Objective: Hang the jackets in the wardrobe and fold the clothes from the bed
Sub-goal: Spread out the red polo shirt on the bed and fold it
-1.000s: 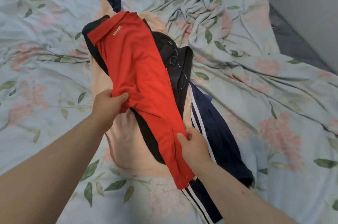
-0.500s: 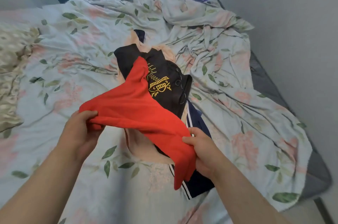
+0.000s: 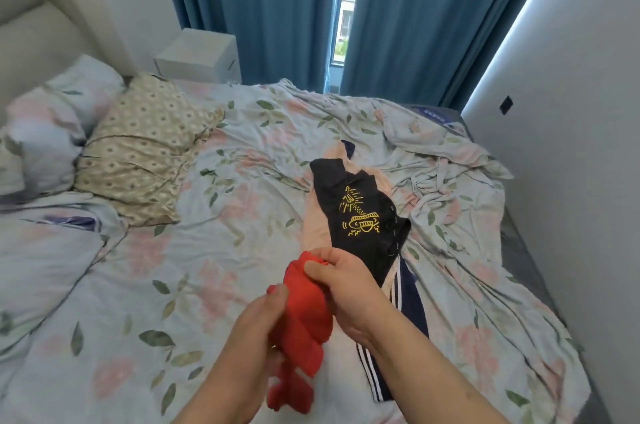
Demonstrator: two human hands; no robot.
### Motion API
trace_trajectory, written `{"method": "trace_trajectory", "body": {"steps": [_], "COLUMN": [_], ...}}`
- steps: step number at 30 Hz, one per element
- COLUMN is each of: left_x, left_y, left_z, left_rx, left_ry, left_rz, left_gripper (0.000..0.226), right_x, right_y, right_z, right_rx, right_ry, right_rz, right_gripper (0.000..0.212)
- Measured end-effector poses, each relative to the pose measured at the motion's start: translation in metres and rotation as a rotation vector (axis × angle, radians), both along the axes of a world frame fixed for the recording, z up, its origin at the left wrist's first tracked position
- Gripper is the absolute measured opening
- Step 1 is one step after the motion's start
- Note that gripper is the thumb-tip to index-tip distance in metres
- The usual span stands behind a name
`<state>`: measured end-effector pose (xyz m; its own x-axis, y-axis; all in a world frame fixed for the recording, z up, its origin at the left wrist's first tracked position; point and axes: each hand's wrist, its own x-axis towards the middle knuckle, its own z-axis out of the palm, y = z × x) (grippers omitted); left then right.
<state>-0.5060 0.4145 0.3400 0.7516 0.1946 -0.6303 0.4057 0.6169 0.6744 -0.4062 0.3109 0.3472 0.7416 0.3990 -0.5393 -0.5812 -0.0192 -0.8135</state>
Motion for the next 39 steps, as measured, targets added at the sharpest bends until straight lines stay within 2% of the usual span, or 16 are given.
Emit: {"method": "trace_trajectory", "body": {"steps": [2,5,9,13,15,18,22,24,26,28,30,32,33,35,38,39], "left_x": [-0.014,-0.028,-0.046,-0.056,-0.058,-0.058,-0.064,-0.069,-0.071,-0.068,-0.064,-0.06,-0.058,-0.054,-0.054,-0.055], "left_y": [0.006,0.034,0.081,0.112,0.121,0.139,0.156,0.161,0.161,0.155,0.149,0.146,0.146,0.146,0.149,0.15], "left_z": [0.023,0.055,0.096,0.134,0.152,0.169,0.197,0.207,0.214,0.217,0.224,0.233,0.238,0.251,0.277,0.286], "left_rx": [0.132,0.089,-0.113,-0.009,0.041,0.133,0.111,0.06,0.235,0.669,1.122,1.301,1.287,1.163,0.717,0.655], "left_ry": [-0.03,-0.094,-0.212,-0.229,-0.259,-0.35,-0.456,-0.548,-0.638,-0.613,-0.486,-0.416,-0.417,-0.426,-0.421,-0.409], "left_rz": [0.029,0.185,0.322,0.372,0.396,0.475,0.438,0.371,0.271,0.243,0.308,0.461,0.532,0.591,0.563,0.572], "left_gripper": [0.022,0.023,0.018,0.015,0.021,0.059,0.044,0.054,0.069,0.073,0.06,0.034,0.022,0.013,0.012,0.013], "right_x": [-0.013,-0.026,-0.04,-0.053,-0.06,-0.061,-0.04,-0.03,-0.022,-0.015,-0.011,-0.007,-0.005,-0.001,0.013,0.018], "right_y": [0.015,0.028,0.027,0.026,0.031,0.04,0.043,0.041,0.04,0.041,0.042,0.043,0.043,0.04,0.032,0.028], "right_z": [0.022,0.059,0.095,0.113,0.12,0.133,0.158,0.171,0.184,0.196,0.208,0.218,0.222,0.23,0.238,0.24], "right_rx": [0.033,0.036,-0.167,-0.339,-0.367,-0.409,-0.38,-0.358,-0.317,-0.31,-0.298,-0.251,-0.228,-0.213,-0.219,-0.222], "right_ry": [-0.002,-0.078,-0.427,-0.723,-0.823,-0.933,-0.94,-0.966,-1.038,-1.169,-1.241,-1.224,-1.212,-1.203,-1.239,-1.247], "right_rz": [0.032,0.093,0.195,0.222,0.246,0.17,-0.016,-0.032,-0.053,-0.081,-0.102,-0.049,-0.005,0.041,0.046,0.06], "right_gripper": [0.016,0.029,0.032,0.037,0.041,0.035,0.025,0.018,0.016,0.015,0.019,0.024,0.021,0.013,0.01,0.01]}}
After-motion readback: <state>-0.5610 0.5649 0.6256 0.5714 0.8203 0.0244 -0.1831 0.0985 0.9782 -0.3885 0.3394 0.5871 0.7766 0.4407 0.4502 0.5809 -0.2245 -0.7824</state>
